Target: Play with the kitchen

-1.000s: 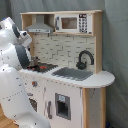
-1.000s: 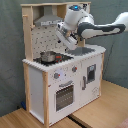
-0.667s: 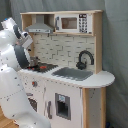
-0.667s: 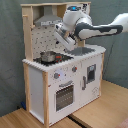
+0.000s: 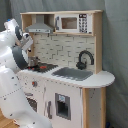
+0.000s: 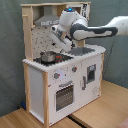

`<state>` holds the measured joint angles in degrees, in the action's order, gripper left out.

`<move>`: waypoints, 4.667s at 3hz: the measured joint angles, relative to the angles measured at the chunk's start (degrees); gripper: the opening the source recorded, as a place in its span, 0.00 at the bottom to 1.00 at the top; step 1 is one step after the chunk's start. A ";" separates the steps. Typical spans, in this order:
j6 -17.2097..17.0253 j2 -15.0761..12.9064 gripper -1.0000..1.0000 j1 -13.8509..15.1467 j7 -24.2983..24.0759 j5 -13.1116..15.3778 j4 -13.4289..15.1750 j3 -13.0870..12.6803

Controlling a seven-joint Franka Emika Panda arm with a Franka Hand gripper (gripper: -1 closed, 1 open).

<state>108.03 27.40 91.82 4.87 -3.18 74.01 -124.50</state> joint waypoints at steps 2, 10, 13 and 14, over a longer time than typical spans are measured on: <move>-0.85 5.48 1.00 5.12 4.99 -6.42 -6.05 -1.57; -18.50 13.08 1.00 19.58 27.21 -12.02 -20.06 -11.91; -19.43 13.88 0.00 21.17 34.21 -12.03 -20.86 -12.55; -24.51 13.87 0.00 21.17 34.44 -12.03 -22.80 -12.49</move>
<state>83.52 41.27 112.99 39.31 -15.21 51.22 -136.99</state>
